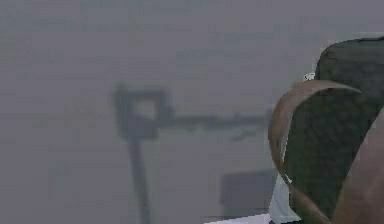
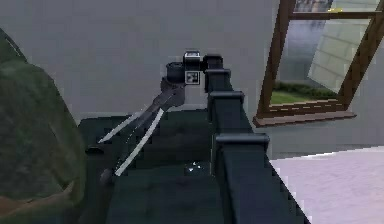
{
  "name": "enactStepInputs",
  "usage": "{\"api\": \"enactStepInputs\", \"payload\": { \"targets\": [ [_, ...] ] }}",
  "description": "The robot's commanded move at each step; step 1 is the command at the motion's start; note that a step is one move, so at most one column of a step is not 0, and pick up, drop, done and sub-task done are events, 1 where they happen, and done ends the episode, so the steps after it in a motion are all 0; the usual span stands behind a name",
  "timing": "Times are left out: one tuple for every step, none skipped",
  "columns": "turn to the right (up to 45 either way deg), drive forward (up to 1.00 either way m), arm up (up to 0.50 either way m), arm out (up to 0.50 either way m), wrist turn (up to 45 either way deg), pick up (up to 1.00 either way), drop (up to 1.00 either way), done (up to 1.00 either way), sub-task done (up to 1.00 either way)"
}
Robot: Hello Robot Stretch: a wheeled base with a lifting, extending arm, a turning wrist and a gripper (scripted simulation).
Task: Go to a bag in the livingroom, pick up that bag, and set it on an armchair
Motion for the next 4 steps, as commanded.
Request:
{"api": "enactStepInputs", "payload": {
  "targets": [
    [0.0, 0.00, 0.00, 0.00, 45.0, 0.00, 0.00, 0.00, 0.00],
    [0.0, 0.00, 0.00, 0.00, 45.0, 0.00, 0.00, 0.00, 0.00],
    [0.0, 0.00, 0.00, 0.00, 27.0, 0.00, 0.00, 0.00, 0.00],
    [0.0, 0.00, -0.36, 0.00, 0.0, 0.00, 0.00, 0.00, 0.00]
  ]
}}
